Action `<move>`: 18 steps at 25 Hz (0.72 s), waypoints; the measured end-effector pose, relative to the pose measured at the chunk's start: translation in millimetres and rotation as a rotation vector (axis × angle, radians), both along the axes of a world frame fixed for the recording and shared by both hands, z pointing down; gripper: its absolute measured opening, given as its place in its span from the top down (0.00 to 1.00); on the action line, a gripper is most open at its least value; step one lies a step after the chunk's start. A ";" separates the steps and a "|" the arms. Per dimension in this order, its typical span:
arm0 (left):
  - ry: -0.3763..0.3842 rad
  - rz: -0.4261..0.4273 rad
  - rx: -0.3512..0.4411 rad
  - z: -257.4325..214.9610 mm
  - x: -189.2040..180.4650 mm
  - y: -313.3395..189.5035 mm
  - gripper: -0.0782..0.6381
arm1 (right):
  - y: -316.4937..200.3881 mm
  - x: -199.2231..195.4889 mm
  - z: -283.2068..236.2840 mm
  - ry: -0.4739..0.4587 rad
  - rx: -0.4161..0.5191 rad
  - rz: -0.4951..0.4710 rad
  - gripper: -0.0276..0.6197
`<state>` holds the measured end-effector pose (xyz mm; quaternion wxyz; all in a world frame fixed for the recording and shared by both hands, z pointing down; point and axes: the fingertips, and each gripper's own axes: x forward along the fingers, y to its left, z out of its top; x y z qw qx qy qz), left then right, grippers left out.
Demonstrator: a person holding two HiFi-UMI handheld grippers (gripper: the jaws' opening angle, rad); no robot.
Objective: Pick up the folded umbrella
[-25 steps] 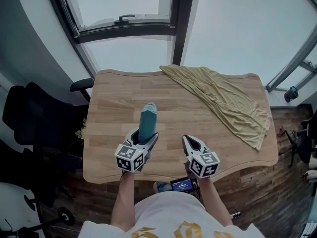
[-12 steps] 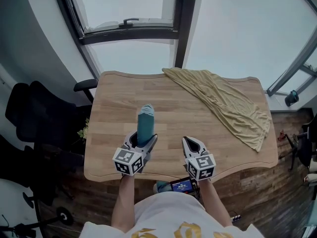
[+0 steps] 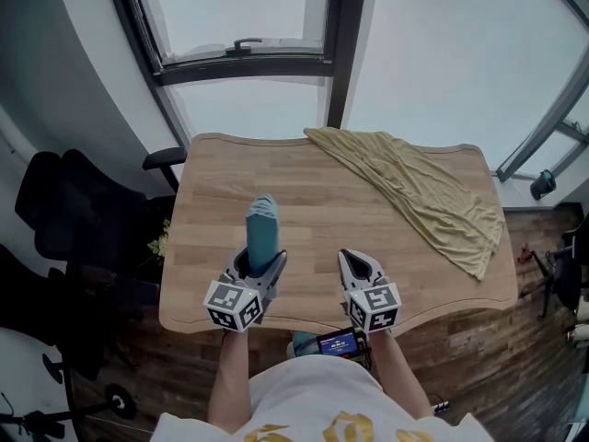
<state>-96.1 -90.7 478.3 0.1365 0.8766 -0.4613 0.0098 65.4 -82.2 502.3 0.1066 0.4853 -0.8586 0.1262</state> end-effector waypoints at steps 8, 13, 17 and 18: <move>0.037 -0.032 0.042 -17.3 -12.6 18.3 0.49 | 10.5 0.3 -16.1 0.032 0.045 0.016 0.94; 0.042 -0.043 0.067 -25.8 -15.0 27.9 0.49 | 25.6 3.3 -22.1 0.019 0.058 0.028 0.94; 0.036 -0.037 0.088 -32.1 -11.9 37.3 0.49 | 32.1 9.7 -26.0 0.032 0.077 0.053 0.94; 0.033 -0.036 0.094 -33.7 -11.3 39.6 0.49 | 32.3 11.4 -27.5 0.038 0.083 0.060 0.94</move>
